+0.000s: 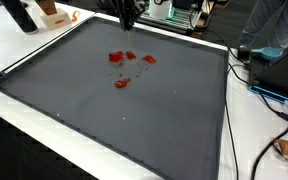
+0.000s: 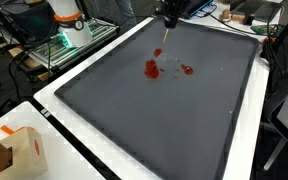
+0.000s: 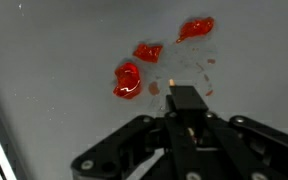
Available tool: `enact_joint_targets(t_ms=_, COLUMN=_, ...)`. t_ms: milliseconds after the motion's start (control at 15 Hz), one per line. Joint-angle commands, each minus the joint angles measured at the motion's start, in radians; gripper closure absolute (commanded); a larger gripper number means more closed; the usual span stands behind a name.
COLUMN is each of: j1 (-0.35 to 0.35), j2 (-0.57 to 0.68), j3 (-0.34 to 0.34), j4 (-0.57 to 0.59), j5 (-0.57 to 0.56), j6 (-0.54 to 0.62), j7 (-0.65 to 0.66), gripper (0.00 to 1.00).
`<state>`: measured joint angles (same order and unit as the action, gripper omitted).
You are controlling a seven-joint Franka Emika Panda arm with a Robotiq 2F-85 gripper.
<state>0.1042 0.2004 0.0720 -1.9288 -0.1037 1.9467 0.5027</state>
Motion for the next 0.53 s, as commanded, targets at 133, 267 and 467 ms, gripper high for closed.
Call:
enact_joint_targets(t_ms=133, j1=-0.002, j2=-0.114, j3=-0.003, j4=-0.101, j5=0.051, j6=0.026, j7=-0.092, gripper=0.97)
enact_joint_targets(t_ms=267, j1=-0.002, j2=-0.136, j3=0.001, j4=-0.114, j5=0.053, j6=0.026, j7=-0.111, gripper=0.97)
enact_joint_targets(t_ms=467, j1=-0.001, j2=-0.160, j3=0.004, j4=-0.128, j5=0.055, j6=0.025, j7=-0.133, gripper=0.97)
